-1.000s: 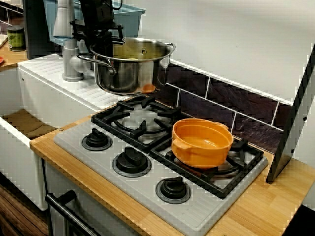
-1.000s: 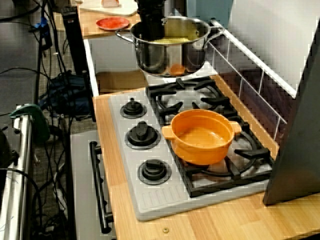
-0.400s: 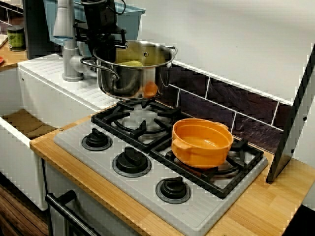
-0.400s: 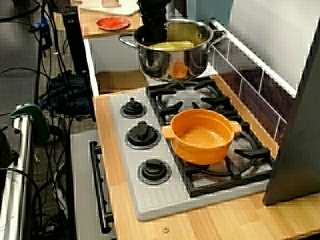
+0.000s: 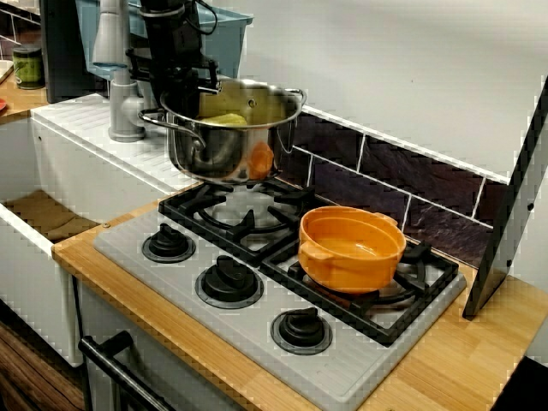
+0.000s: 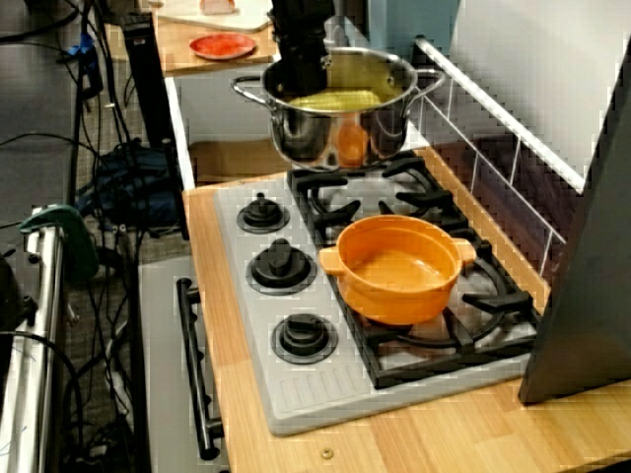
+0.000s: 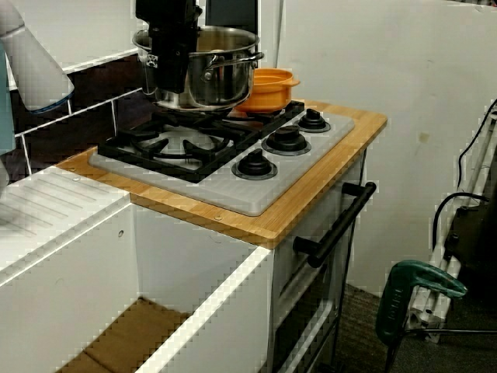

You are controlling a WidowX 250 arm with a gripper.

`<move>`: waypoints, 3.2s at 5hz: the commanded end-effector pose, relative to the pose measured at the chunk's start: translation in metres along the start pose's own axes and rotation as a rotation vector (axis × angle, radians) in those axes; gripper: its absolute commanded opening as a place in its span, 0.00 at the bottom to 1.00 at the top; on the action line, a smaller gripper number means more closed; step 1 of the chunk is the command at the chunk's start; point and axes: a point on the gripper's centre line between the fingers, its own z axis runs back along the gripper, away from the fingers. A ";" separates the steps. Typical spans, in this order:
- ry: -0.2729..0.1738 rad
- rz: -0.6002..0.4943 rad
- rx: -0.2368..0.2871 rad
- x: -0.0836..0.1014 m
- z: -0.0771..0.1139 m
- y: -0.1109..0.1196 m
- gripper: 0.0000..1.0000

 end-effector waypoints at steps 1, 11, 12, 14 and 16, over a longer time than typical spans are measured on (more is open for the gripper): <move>-0.063 -0.018 0.044 0.001 -0.005 -0.004 0.00; -0.059 -0.040 0.050 0.021 -0.003 -0.006 1.00; -0.072 -0.049 0.037 0.021 0.007 -0.010 1.00; -0.074 -0.069 0.028 0.019 0.014 -0.019 1.00; -0.079 -0.098 0.012 0.023 0.019 -0.038 1.00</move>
